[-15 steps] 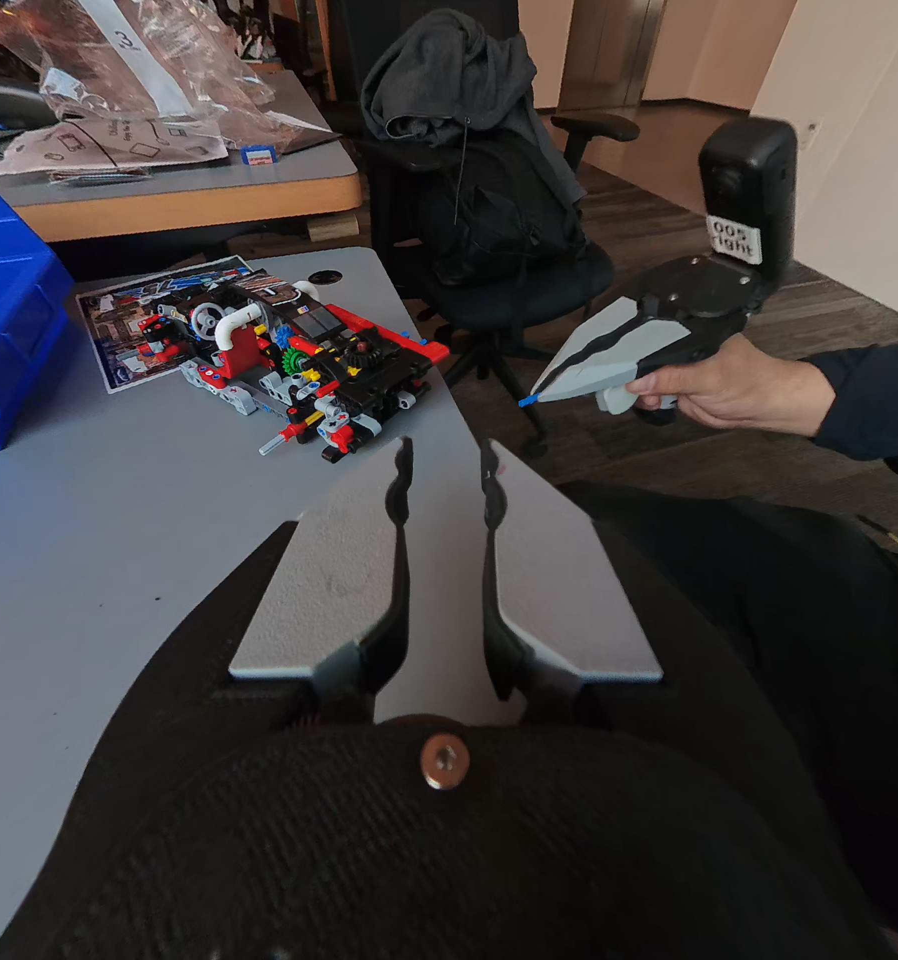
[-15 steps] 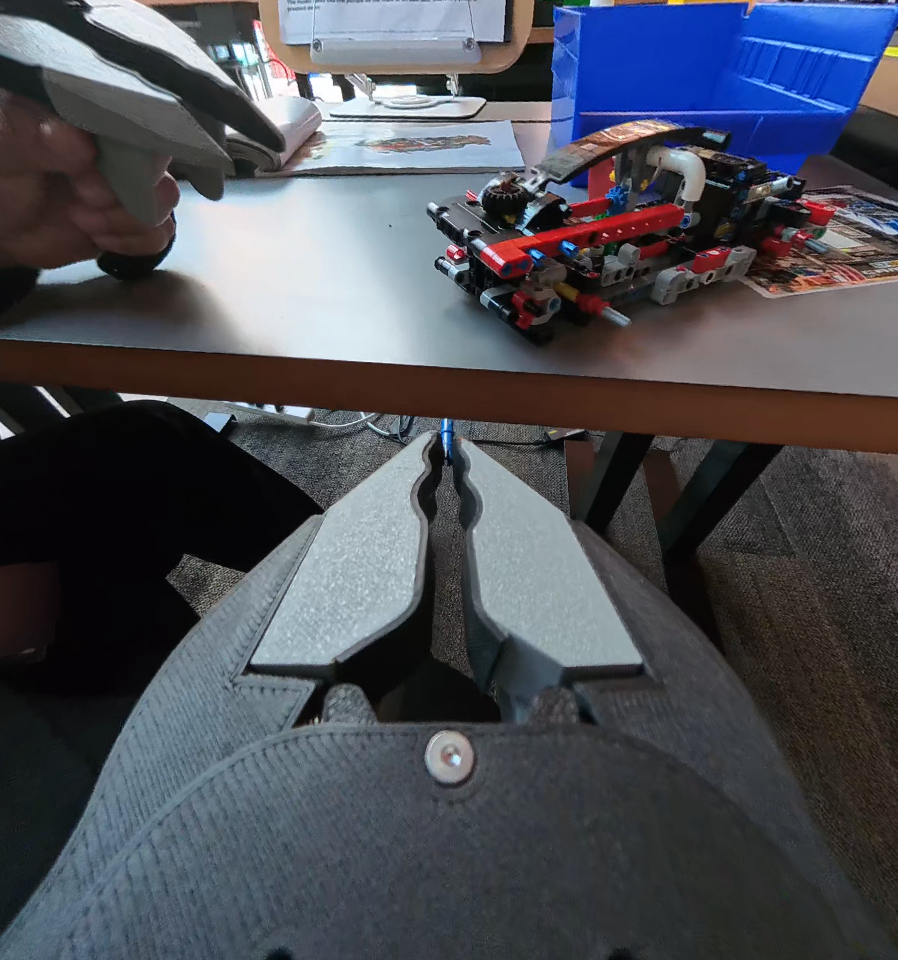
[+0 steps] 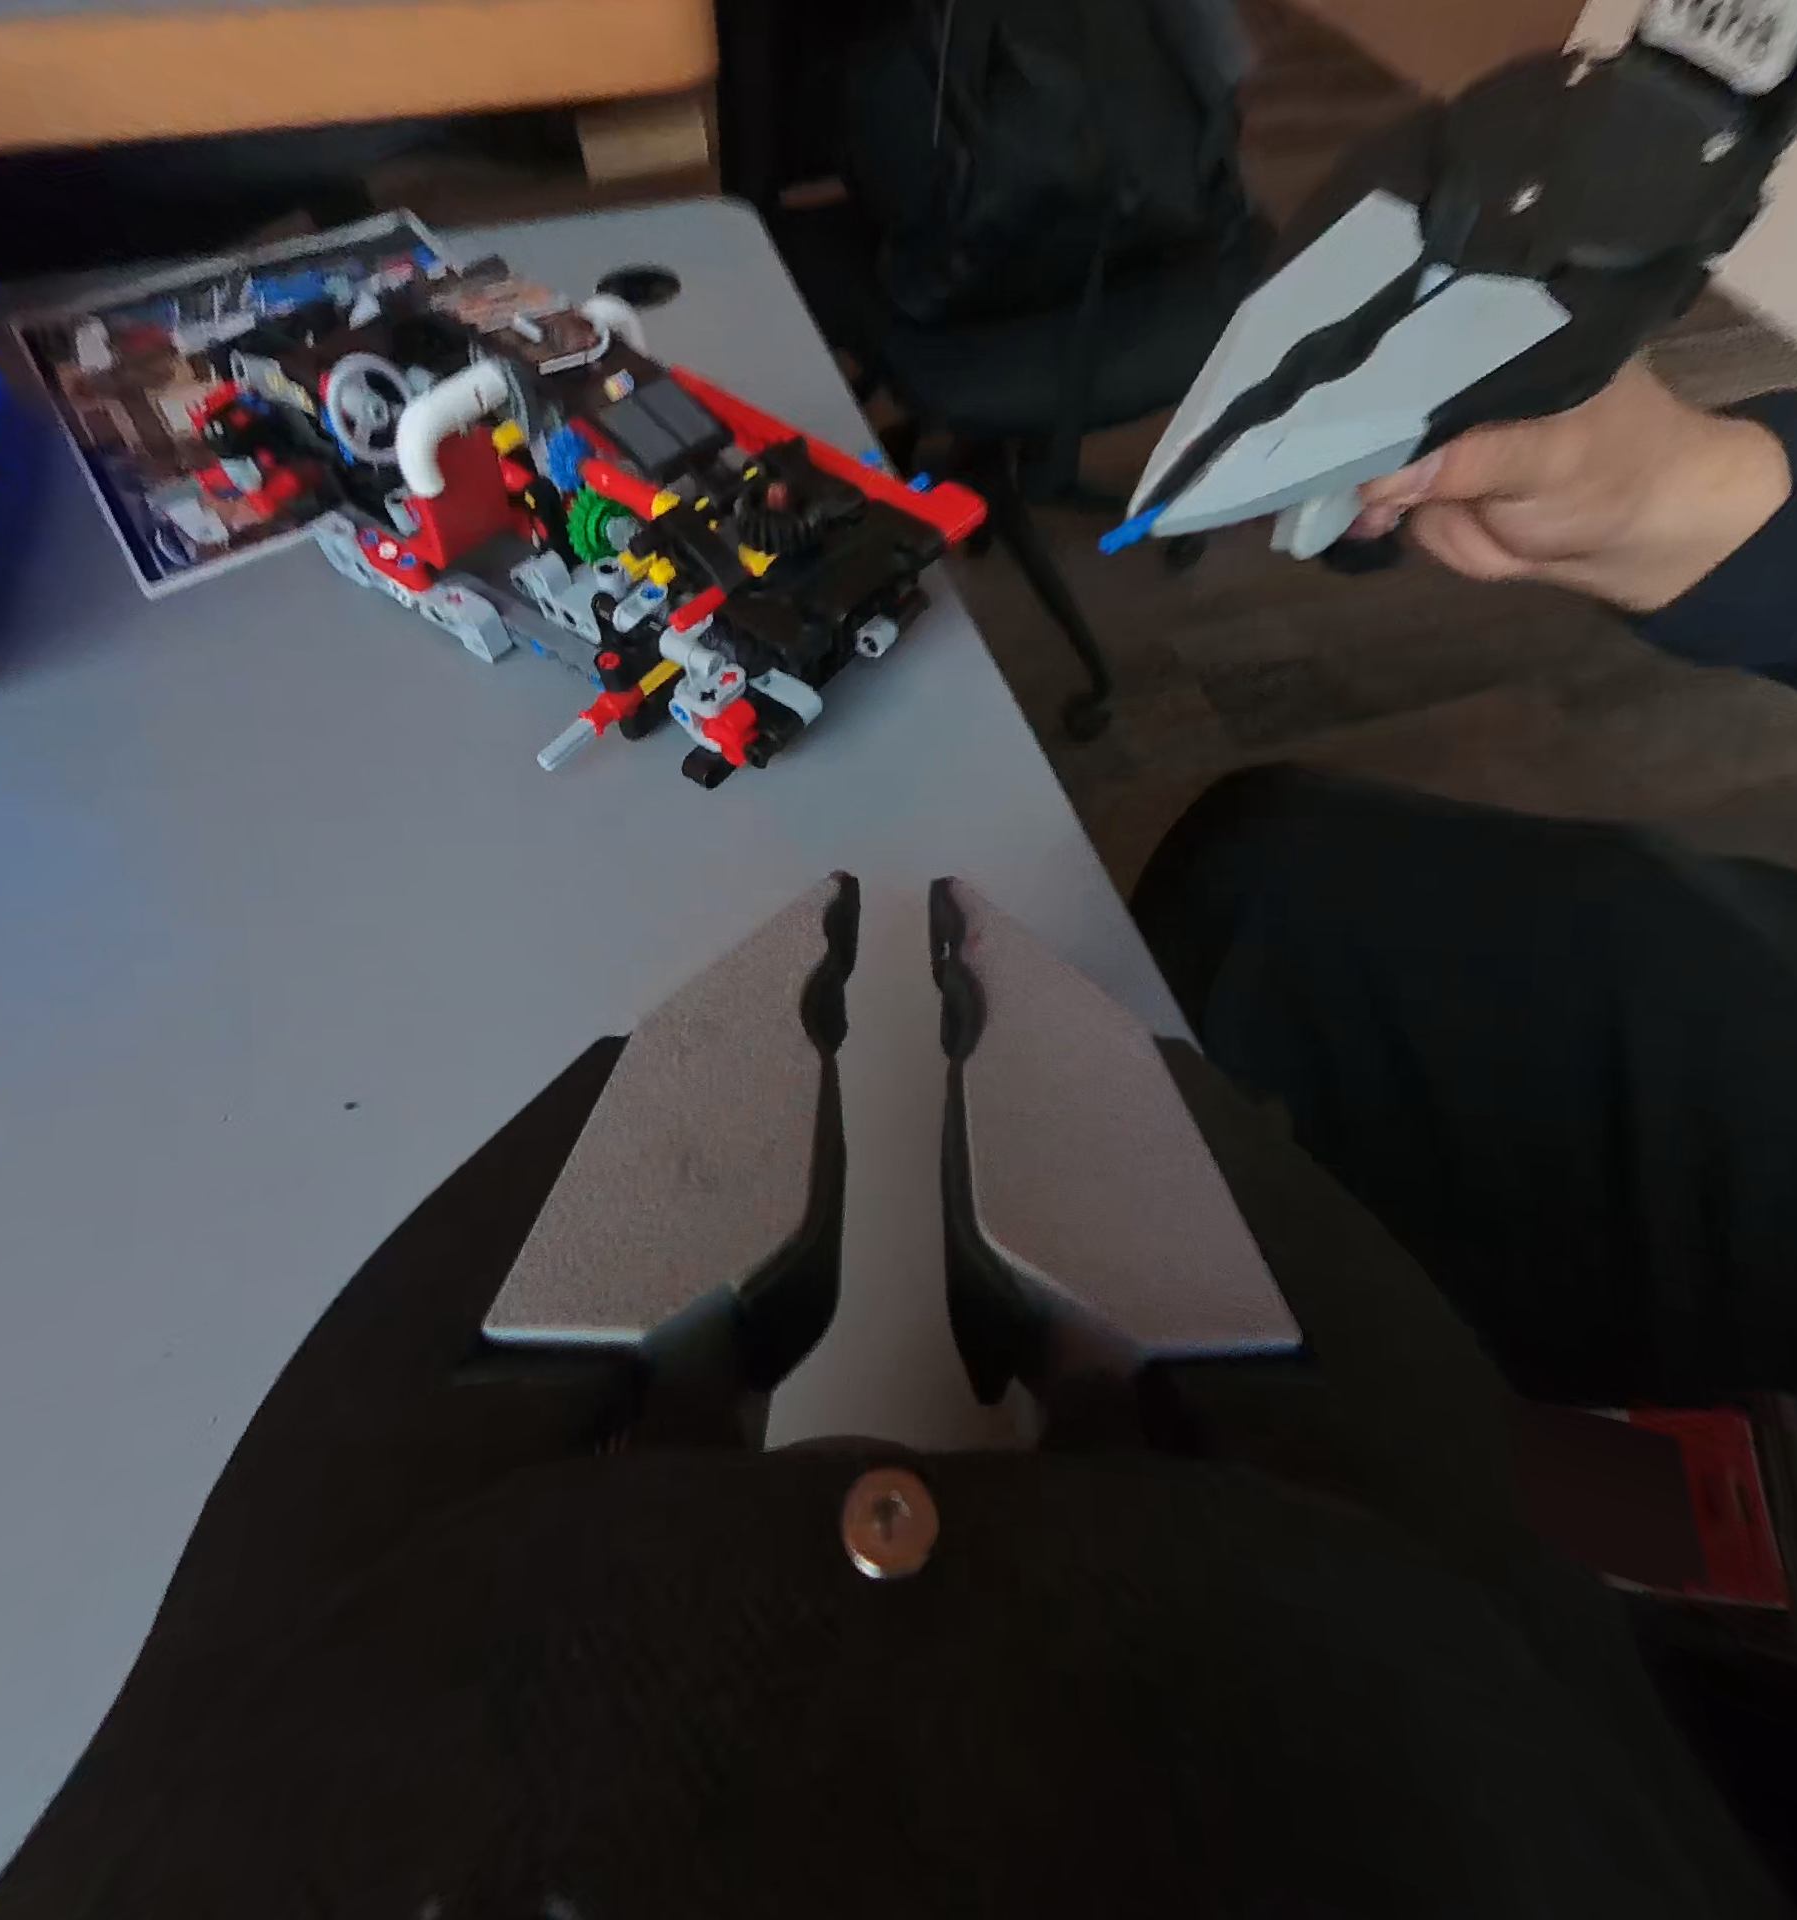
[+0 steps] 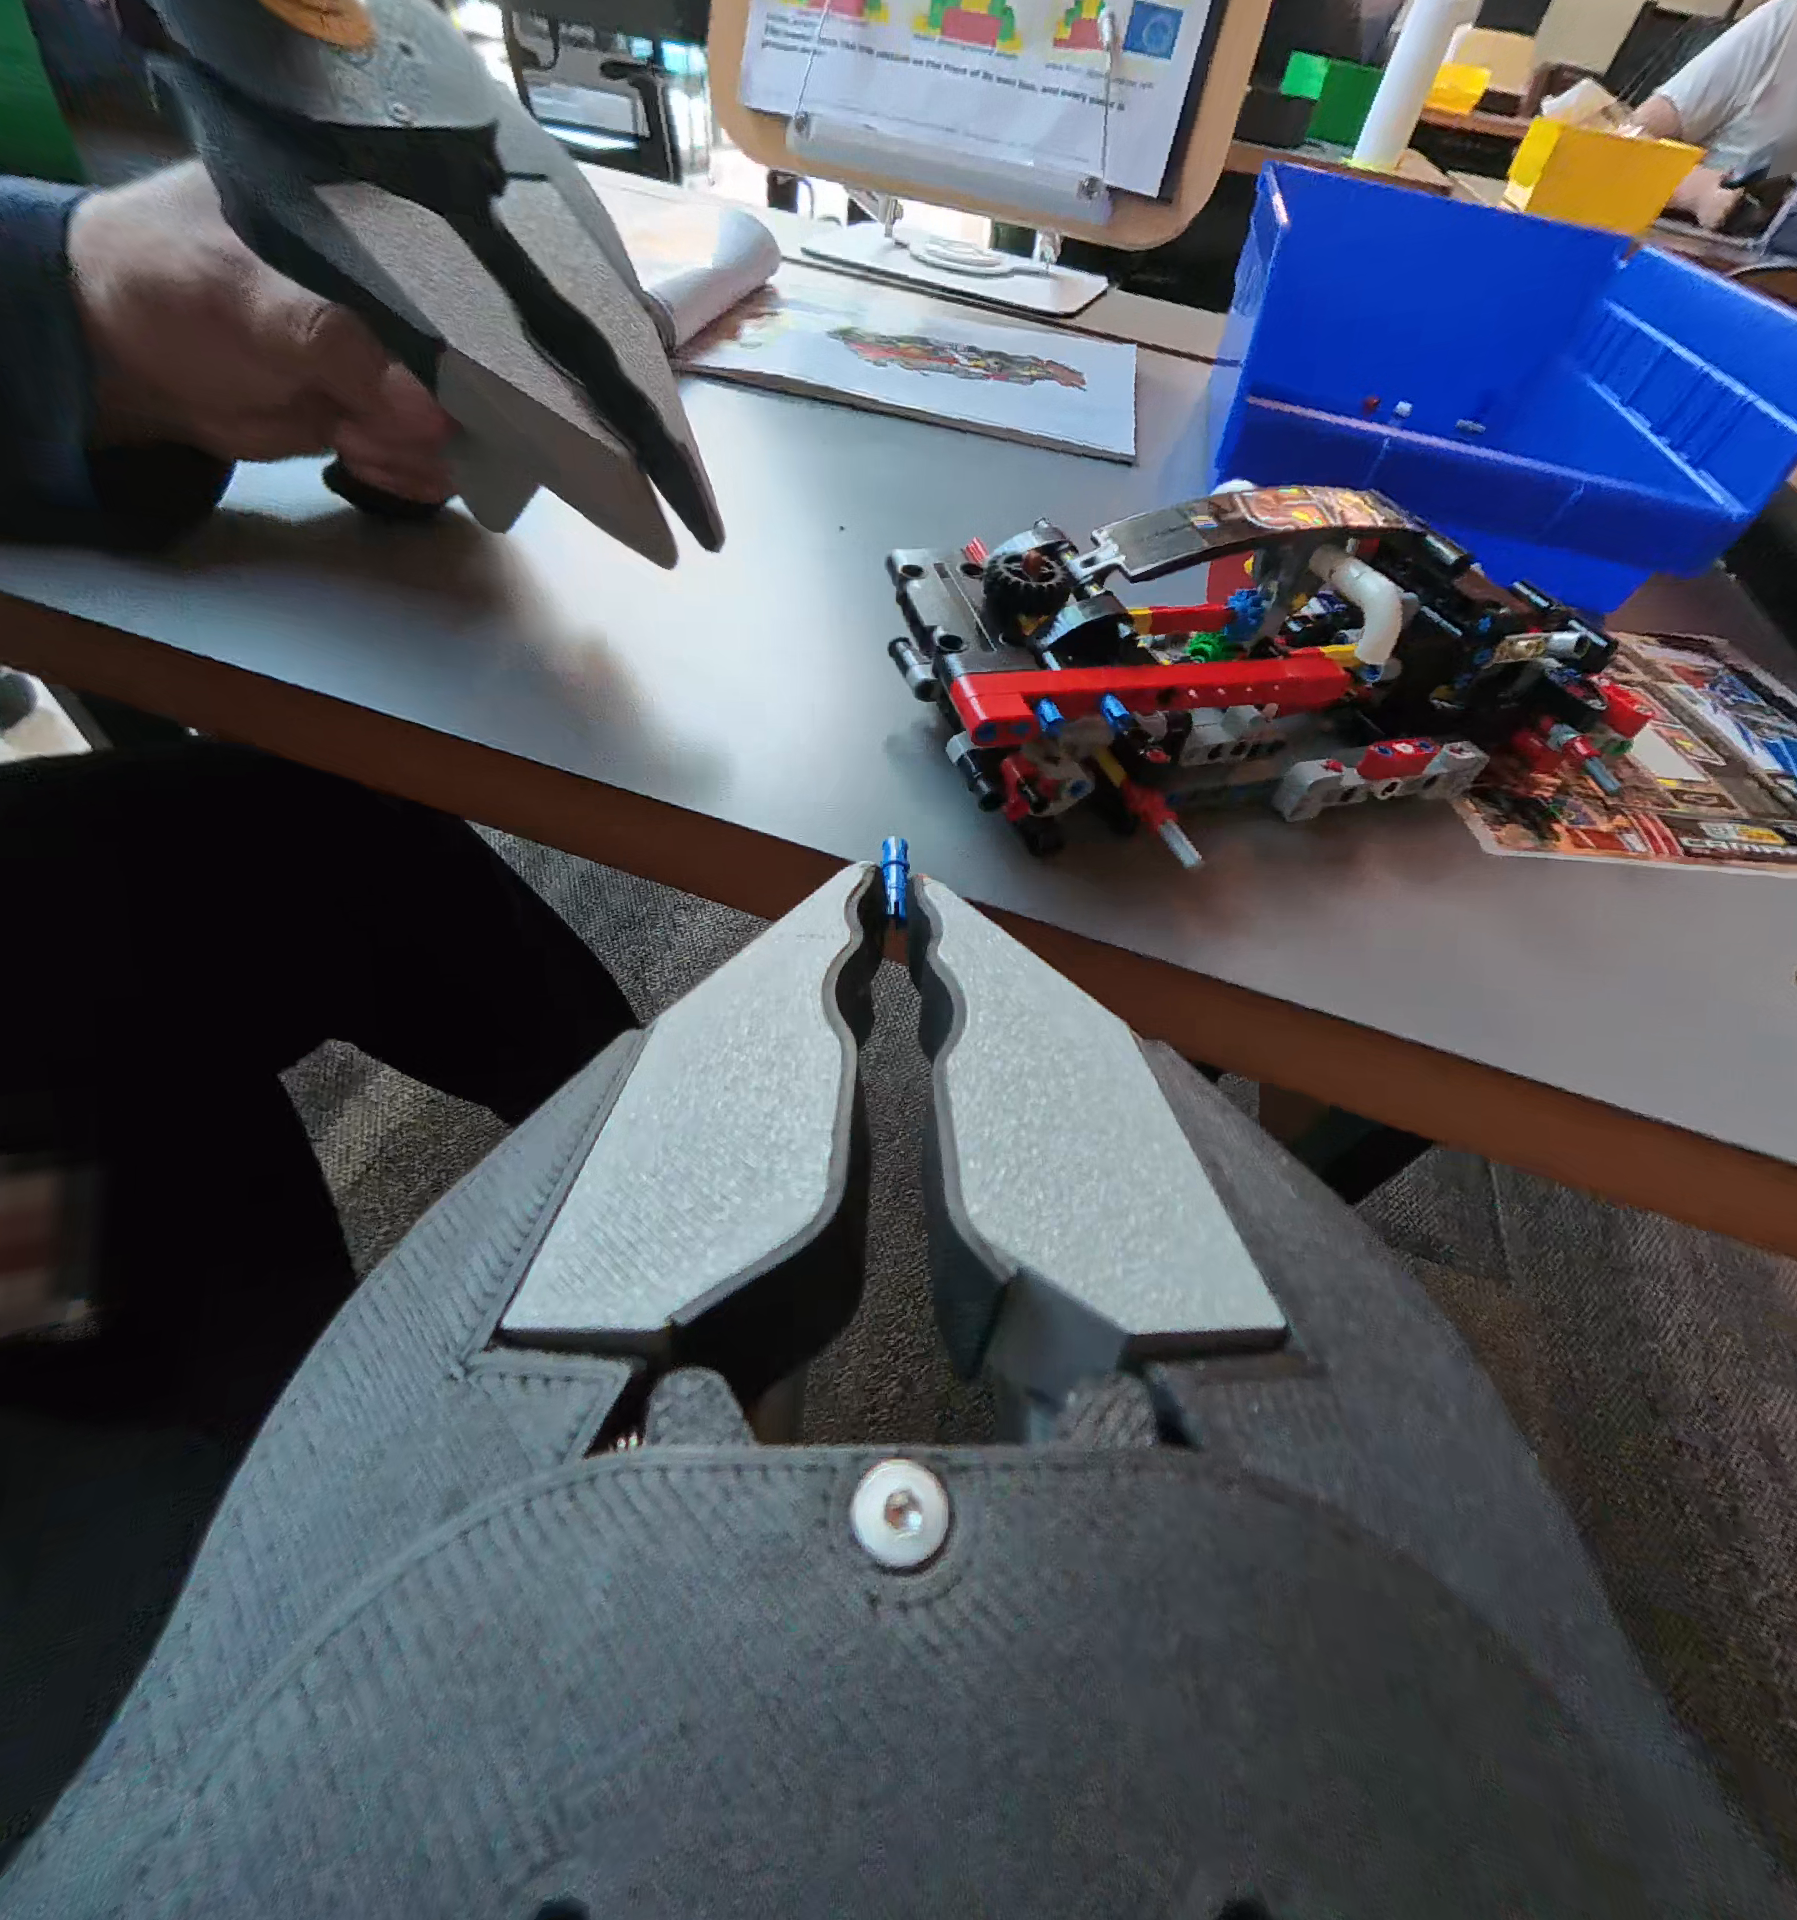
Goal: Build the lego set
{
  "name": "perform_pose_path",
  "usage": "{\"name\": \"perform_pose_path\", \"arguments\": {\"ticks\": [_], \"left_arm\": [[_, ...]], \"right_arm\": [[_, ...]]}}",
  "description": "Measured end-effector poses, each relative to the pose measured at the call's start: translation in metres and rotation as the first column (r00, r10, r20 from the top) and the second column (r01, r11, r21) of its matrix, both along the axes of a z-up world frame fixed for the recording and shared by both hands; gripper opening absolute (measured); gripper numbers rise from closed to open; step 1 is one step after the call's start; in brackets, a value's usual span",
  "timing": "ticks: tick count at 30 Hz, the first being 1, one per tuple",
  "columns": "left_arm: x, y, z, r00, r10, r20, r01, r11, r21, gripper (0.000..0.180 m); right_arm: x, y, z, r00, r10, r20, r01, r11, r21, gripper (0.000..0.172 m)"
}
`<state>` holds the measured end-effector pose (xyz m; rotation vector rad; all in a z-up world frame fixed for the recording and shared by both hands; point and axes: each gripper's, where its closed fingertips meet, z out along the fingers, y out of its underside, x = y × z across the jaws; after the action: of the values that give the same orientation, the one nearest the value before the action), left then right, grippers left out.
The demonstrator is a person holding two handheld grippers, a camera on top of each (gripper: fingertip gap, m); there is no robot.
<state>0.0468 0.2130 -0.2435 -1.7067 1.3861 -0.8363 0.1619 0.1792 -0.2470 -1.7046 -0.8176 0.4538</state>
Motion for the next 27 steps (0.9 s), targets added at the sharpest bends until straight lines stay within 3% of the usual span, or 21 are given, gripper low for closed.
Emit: {"name": "perform_pose_path", "arguments": {"ticks": [4,7,11,18,22,25,27], "left_arm": [[0.017,0.011,-0.012,0.993,0.080,-0.085,-0.079,0.997,0.019,0.002],[0.029,0.016,-0.012,0.988,0.130,-0.079,-0.130,0.991,-0.001,0.029],[0.041,0.015,-0.014,0.989,0.114,-0.096,-0.114,0.993,-0.001,0.031],[0.027,0.056,-0.020,0.969,0.206,-0.133,-0.207,0.978,0.008,0.054],[-0.001,0.096,-0.031,0.909,0.331,-0.252,-0.269,0.930,0.249,0.043],[-0.003,0.090,-0.021,0.938,0.293,-0.185,-0.252,0.943,0.218,0.051],[0.004,0.070,-0.009,0.972,0.220,-0.088,-0.206,0.968,0.142,0.046]], "right_arm": [[0.003,0.018,-0.004,0.997,0.057,0.043,-0.058,0.998,0.030,0.000],[0.006,0.029,-0.005,0.993,0.109,0.041,-0.111,0.993,0.037,0.001],[0.005,0.041,-0.008,0.986,0.167,0.025,-0.168,0.985,0.050,0.001],[0.010,0.053,-0.014,0.963,0.242,0.115,-0.243,0.970,-0.007,0.001],[0.003,0.052,-0.005,0.927,0.354,0.123,-0.354,0.935,-0.024,0.001],[0.007,0.049,-0.013,0.903,0.394,0.172,-0.384,0.919,-0.086,0.002],[0.008,0.043,-0.011,0.900,0.415,0.131,-0.404,0.909,-0.101,0.001]]}}
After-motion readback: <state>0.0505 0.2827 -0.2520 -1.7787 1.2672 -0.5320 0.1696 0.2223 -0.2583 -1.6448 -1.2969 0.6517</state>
